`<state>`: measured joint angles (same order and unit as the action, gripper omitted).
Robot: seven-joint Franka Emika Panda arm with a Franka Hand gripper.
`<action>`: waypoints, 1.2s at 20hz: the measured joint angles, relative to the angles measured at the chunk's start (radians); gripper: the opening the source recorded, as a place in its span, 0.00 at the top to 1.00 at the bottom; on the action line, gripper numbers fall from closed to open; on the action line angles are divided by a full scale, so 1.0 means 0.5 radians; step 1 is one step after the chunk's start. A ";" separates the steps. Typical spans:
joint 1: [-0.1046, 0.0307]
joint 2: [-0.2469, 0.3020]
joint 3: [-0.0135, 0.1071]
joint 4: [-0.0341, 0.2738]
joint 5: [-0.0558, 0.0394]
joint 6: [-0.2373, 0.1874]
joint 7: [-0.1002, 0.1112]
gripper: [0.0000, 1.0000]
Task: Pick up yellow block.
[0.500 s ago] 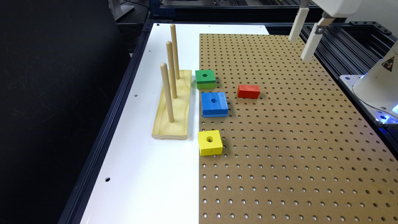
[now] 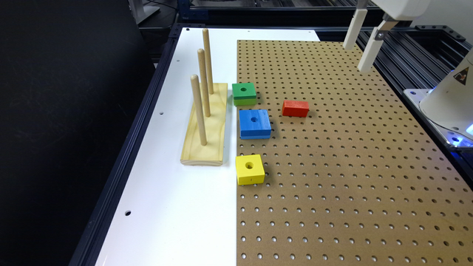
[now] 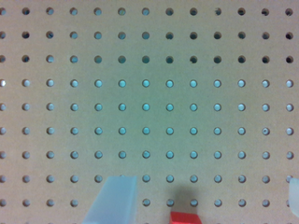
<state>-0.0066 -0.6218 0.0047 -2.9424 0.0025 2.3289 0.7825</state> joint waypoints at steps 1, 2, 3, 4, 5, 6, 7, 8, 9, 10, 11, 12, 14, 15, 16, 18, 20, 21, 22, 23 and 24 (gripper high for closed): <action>0.005 0.000 0.004 0.000 0.003 0.000 0.002 0.00; 0.007 0.000 0.005 0.000 0.005 0.000 0.002 0.00; 0.022 0.000 0.013 0.000 0.017 0.001 0.007 0.00; 0.033 -0.001 0.020 0.000 0.024 0.002 0.012 0.00; 0.043 -0.001 0.025 0.001 0.028 0.002 0.018 0.00; 0.052 -0.001 0.027 0.002 0.030 0.003 0.025 0.00; 0.063 -0.001 0.029 0.003 0.030 0.003 0.034 0.00; 0.073 -0.001 0.029 0.003 0.030 0.003 0.042 0.00; 0.080 -0.001 0.029 0.003 0.030 0.003 0.047 0.00; 0.083 -0.001 0.029 0.004 0.030 0.004 0.048 0.00; 0.085 -0.001 0.029 0.004 0.030 0.004 0.049 0.00; 0.090 -0.001 0.029 0.004 0.031 0.004 0.051 0.00; 0.104 -0.001 0.029 0.005 0.033 0.005 0.060 0.00; 0.111 -0.001 0.029 0.006 0.033 0.007 0.066 0.00; 0.117 -0.001 0.029 0.008 0.033 0.007 0.072 0.00; 0.134 -0.001 0.030 0.013 0.034 0.007 0.088 0.00; 0.150 -0.001 0.030 0.020 0.035 0.007 0.100 0.00; 0.159 0.000 0.030 0.026 0.035 0.007 0.111 0.00; 0.166 0.000 0.030 0.030 0.035 0.007 0.120 0.00; 0.177 0.000 0.030 0.033 0.035 0.007 0.130 0.00; 0.181 0.000 0.030 0.035 0.035 0.007 0.135 0.00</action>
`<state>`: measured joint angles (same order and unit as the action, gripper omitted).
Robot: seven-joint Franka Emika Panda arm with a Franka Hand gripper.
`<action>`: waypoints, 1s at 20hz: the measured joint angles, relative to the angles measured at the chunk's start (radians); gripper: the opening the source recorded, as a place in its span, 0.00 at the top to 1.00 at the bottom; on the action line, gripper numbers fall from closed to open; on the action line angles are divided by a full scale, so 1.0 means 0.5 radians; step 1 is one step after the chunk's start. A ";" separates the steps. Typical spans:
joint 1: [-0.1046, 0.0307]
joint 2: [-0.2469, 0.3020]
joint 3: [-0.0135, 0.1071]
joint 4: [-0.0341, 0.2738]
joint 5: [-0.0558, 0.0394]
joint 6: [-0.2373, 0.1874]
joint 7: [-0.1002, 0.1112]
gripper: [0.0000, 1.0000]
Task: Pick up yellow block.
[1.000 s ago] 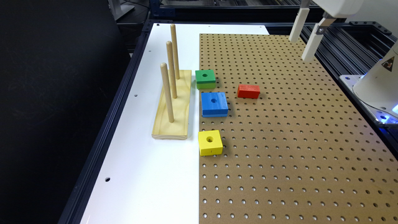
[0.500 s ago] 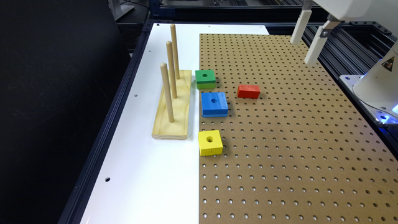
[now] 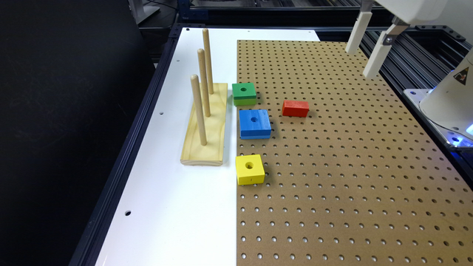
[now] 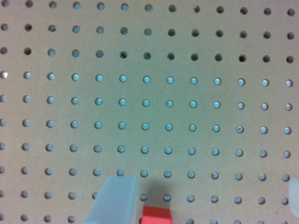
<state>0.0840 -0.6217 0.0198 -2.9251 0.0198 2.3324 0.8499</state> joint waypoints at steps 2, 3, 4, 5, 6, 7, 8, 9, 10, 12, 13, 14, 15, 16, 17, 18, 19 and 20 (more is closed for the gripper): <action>0.002 0.000 0.000 0.003 0.000 0.002 0.002 0.00; 0.003 0.001 0.000 0.005 0.000 0.004 0.002 0.00; 0.005 0.002 0.000 0.008 0.000 0.009 0.003 0.00; 0.008 0.005 0.000 0.012 0.001 0.014 0.005 0.00; 0.015 0.009 0.000 0.017 0.002 0.019 0.011 0.00; 0.029 0.017 0.001 0.023 0.003 0.027 0.025 0.00; 0.045 0.028 0.002 0.028 0.003 0.039 0.042 0.00; 0.066 0.044 0.004 0.036 0.004 0.053 0.066 0.00; 0.083 0.061 0.005 0.045 0.004 0.065 0.084 0.00; 0.119 0.116 0.010 0.075 0.004 0.101 0.127 0.00; 0.134 0.146 0.014 0.093 0.004 0.116 0.145 0.00; 0.144 0.177 0.018 0.113 0.004 0.126 0.159 0.00; 0.155 0.220 0.022 0.142 0.004 0.138 0.174 0.00; 0.157 0.252 0.024 0.162 0.004 0.146 0.179 0.00; 0.157 0.283 0.025 0.182 0.004 0.152 0.180 0.00; 0.157 0.302 0.025 0.194 0.004 0.155 0.180 0.00; 0.157 0.341 0.025 0.222 0.004 0.156 0.181 0.00; 0.157 0.351 0.025 0.230 0.004 0.156 0.181 0.00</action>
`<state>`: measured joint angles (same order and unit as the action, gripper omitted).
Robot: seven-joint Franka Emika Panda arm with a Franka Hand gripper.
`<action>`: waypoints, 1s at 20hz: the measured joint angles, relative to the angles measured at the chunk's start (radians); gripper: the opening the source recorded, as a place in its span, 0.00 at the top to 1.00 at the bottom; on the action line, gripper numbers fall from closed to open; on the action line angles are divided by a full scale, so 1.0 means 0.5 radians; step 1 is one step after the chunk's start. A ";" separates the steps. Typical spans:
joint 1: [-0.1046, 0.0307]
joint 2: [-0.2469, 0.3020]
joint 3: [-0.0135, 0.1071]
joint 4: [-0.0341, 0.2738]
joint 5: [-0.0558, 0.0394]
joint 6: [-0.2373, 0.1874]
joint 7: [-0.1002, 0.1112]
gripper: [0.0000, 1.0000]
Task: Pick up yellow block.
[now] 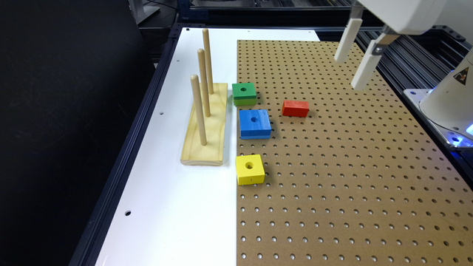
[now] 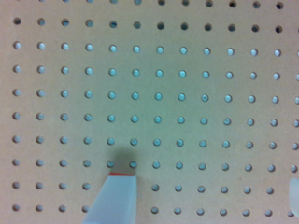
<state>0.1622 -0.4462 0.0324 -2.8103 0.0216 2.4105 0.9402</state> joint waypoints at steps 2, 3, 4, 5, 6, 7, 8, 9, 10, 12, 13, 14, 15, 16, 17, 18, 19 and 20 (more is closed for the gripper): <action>0.000 0.037 0.000 0.027 0.000 0.000 0.000 0.00; 0.000 0.045 0.001 0.032 0.000 0.000 0.000 0.00; 0.000 0.048 0.001 0.035 0.000 0.000 0.001 0.00; 0.000 0.048 0.002 0.036 0.000 0.000 0.001 0.00; 0.000 0.048 0.002 0.036 0.000 0.000 0.001 0.00; 0.000 0.048 0.003 0.036 0.000 0.000 0.001 0.00; 0.001 0.048 0.004 0.036 0.000 0.000 0.001 0.00; 0.001 0.048 0.005 0.037 0.000 0.000 0.002 0.00; 0.003 0.048 0.008 0.040 0.002 0.000 0.003 0.00; 0.012 0.054 0.019 0.057 0.013 0.000 0.012 0.00; 0.016 0.060 0.026 0.065 0.019 0.000 0.018 0.00; 0.022 0.071 0.033 0.078 0.020 0.000 0.031 0.00; 0.026 0.080 0.037 0.087 0.020 0.000 0.040 0.00; 0.027 0.095 0.043 0.101 0.020 0.000 0.048 0.00; 0.028 0.112 0.048 0.115 0.020 0.000 0.051 0.00; 0.028 0.129 0.050 0.129 0.021 0.000 0.053 0.00; 0.028 0.145 0.051 0.142 0.021 0.000 0.054 0.00; 0.028 0.165 0.053 0.159 0.021 0.000 0.055 0.00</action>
<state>0.1761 -0.3636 0.0587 -2.7310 0.0323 2.4106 0.9675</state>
